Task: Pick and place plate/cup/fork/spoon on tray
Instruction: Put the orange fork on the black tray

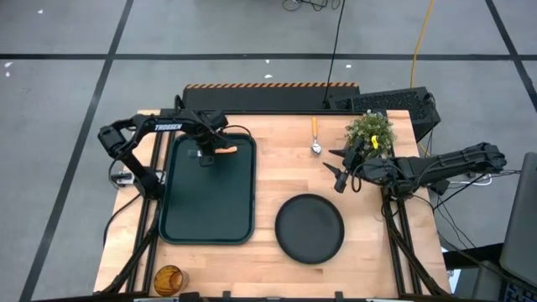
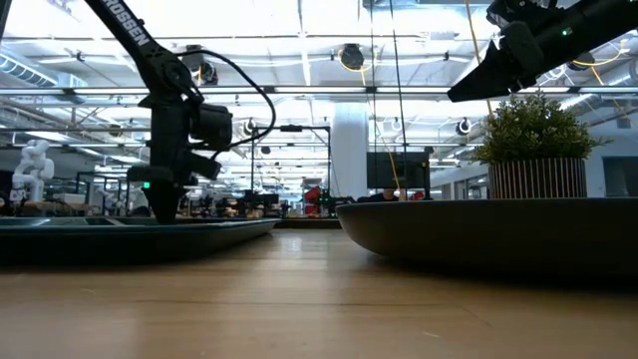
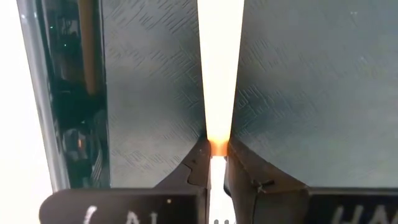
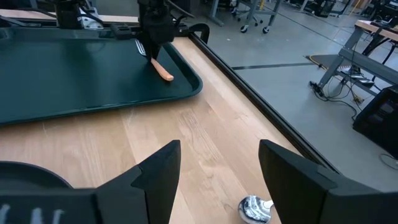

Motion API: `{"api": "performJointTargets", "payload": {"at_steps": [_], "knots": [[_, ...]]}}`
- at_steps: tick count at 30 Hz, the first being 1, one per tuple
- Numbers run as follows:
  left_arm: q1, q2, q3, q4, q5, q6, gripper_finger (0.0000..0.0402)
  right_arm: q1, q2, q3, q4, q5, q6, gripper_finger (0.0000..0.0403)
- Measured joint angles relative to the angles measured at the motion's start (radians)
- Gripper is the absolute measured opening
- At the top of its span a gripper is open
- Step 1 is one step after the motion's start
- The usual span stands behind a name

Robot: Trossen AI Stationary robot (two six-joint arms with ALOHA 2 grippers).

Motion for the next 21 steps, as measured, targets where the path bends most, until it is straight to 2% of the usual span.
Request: {"api": "performJointTargets", "payload": {"at_steps": [15,21], "knots": [[-0.045,0.006,0.024,-0.014,-0.093,-0.016,0.0036,0.000,0.000,0.000,0.001,-0.001,0.000,0.0212],[-0.055,0.007,0.065,-0.025,-0.079,-0.005,0.0037,0.000,0.000,0.000,0.001,-0.003,0.006,0.0212]]}}
